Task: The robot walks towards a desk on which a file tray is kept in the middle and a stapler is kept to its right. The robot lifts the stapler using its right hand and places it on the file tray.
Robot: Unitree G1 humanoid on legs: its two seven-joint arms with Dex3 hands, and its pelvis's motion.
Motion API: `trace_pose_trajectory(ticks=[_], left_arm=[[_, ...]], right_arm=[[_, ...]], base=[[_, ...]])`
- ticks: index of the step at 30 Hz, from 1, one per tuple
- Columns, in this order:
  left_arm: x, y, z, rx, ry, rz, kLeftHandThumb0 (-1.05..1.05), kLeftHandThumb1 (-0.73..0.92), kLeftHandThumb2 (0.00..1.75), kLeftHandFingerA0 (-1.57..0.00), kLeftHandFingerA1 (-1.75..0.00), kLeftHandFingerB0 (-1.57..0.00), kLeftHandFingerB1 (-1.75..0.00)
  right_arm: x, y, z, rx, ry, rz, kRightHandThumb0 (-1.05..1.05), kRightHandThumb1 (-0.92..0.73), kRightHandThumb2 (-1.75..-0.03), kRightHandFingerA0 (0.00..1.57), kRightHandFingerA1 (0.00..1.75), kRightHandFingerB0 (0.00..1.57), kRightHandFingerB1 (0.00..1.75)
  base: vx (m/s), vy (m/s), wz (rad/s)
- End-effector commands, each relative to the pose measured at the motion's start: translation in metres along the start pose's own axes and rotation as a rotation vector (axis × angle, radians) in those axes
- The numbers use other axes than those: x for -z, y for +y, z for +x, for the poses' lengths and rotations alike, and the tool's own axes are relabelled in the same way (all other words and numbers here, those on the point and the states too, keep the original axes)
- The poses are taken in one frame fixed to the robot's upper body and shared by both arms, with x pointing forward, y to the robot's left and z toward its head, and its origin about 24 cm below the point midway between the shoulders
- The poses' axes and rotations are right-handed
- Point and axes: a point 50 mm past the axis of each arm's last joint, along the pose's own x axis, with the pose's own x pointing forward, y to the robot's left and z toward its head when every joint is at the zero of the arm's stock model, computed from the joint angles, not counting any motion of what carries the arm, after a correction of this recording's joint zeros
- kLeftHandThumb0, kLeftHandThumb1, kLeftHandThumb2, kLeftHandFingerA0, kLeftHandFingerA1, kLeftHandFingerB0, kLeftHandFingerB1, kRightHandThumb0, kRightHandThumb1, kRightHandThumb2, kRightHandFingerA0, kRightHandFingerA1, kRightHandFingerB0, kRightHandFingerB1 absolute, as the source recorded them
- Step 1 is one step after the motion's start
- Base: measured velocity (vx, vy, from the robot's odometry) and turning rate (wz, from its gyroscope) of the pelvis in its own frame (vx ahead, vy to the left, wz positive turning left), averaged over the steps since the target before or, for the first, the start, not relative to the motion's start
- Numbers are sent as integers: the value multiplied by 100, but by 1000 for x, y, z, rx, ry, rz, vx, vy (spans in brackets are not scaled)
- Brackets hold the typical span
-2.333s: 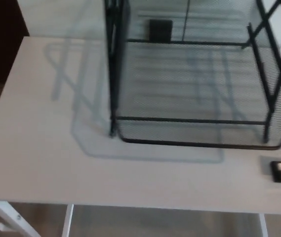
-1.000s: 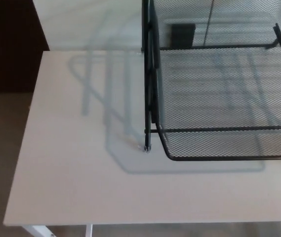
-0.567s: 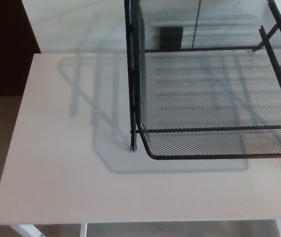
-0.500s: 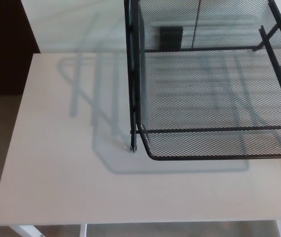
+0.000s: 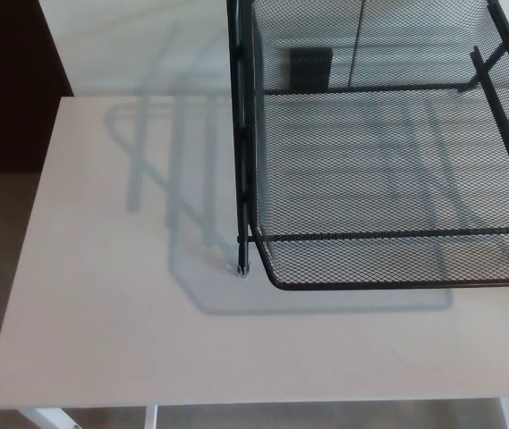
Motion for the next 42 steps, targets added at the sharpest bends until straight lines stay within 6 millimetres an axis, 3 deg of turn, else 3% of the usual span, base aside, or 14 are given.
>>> trace_pose_trajectory(ticks=[1, 4, 6, 10, 11, 14, 16, 17, 27, 30, 32, 38, 39, 42], left_arm=[[0, 6, -2, -30, -17, -9, -79, 73, 105, 0, -27, 0, -17], [-7, 10, -4, -16, -44, -38, -81, 73, 104, 0, -30, 0, -19], [-10, 11, -5, -18, -59, -29, -71, 86, 77, -1, -32, 0, -8], [-14, 12, -5, -35, -73, -35, -81, 73, 104, -1, -40, 0, -20], [-16, 12, -5, -30, -73, -61, -72, 89, 66, -12, -42, 0, -18], [-19, 16, -7, -17, -89, -85, -72, 89, 66, -12, -43, 0, -13], [-22, 18, -8, -19, -92, -79, -73, 89, 67, -16, -45, 0, -13], [-29, 16, -9, -11, -136, -53, -88, 77, 108, -1, -36, 0, -15], [-45, 11, -10, 12, -221, -88, -83, 72, 105, -9, -40, 0, -21], [-46, 12, -11, 16, -234, -59, -85, 78, 109, 0, -35, 0, -19], [-45, 12, -13, 21, -237, -75, -86, 77, 107, 0, -33, 0, -16], [-42, 11, -10, 4, -208, -85, -82, 74, 106, 0, -37, 0, -19], [-42, 10, -10, 0, -205, -74, -71, 91, 67, -2, -38, 0, -13], [-41, 11, -10, 8, -200, -66, -83, 77, 107, 0, -33, 0, -18]], right_arm=[[5, -16, -5, 85, 18, 79, -70, -44, -82, 7, 46, 0, 12], [15, -29, -13, 126, 75, 588, -47, -46, -72, 0, 4, 2, 12], [24, -41, -22, 130, 104, 722, -36, -49, -70, 0, 0, 2, 1], [36, -63, -36, 255, 176, 902, -31, -51, -72, 0, 7, 5, 19], [41, -74, -45, 300, 195, 748, -45, -63, -58, 0, 32, 0, 23], [34, -87, -57, 280, 300, -92, -75, -69, -105, 1, 33, 1, 27], [37, -92, -60, 318, 219, 318, -79, -55, -86, 0, 17, 0, 12], [36, -100, -62, 328, 60, 956, -36, -68, -64, 0, 16, 0, 12], [18, -104, -65, 472, 20, 1063, -38, -58, -79, 0, 23, 0, 4], [14, -111, -73, 445, 93, 723, -44, -77, -62, 0, 0, 0, 0], [21, -107, -72, 477, 132, 855, -49, -59, -76, 0, 23, 6, 36], [46, -63, -56, 295, 83, 915, -28, -67, -61, 0, 18, 0, 6], [47, -57, -52, 285, 133, 888, -29, -64, -61, 0, 15, 0, 16], [45, -34, -45, 201, 138, 696, -29, -67, -61, 0, 20, 0, 8]], base=[[0, 0, 0], [0, 0, 0], [0, 0, 0], [0, 0, 0], [0, 0, 0], [-8, -1, 3], [-12, -1, 6], [0, 0, 0], [0, 0, 0], [0, 0, 0], [0, 0, 0], [0, 0, 0], [0, 0, 0], [0, 0, 0]])
